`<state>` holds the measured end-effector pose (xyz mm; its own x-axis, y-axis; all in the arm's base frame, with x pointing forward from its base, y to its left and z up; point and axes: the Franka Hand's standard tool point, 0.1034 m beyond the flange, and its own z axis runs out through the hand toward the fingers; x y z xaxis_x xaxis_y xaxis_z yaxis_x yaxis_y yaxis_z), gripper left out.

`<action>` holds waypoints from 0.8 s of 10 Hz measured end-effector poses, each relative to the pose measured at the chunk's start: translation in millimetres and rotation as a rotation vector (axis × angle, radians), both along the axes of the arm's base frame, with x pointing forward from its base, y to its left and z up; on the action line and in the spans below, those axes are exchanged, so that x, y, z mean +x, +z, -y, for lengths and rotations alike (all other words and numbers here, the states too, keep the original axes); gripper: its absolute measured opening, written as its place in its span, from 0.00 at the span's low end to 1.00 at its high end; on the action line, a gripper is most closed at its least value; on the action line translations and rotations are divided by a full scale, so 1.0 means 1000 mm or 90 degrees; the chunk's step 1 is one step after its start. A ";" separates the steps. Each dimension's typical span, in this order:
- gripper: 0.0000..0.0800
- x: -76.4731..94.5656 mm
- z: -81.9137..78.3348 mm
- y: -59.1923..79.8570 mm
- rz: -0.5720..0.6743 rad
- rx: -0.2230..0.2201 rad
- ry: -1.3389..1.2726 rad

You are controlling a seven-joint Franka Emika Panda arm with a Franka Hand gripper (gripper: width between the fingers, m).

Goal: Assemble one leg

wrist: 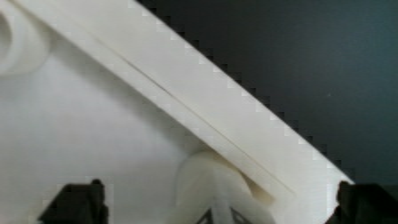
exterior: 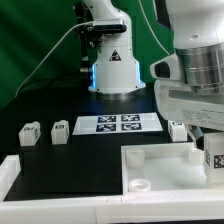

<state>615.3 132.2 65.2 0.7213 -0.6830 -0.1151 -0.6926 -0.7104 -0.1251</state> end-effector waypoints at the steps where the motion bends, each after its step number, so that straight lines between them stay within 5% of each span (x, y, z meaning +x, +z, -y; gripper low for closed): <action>1: 0.81 0.000 0.001 -0.001 0.011 0.000 0.067; 6: 0.81 0.010 0.008 0.012 0.045 -0.058 0.474; 8: 0.81 0.010 0.008 0.011 0.044 -0.055 0.465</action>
Offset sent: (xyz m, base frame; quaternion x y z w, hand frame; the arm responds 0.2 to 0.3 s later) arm 0.0149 -0.0192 0.0157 -0.1226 0.0107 -0.4034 0.9067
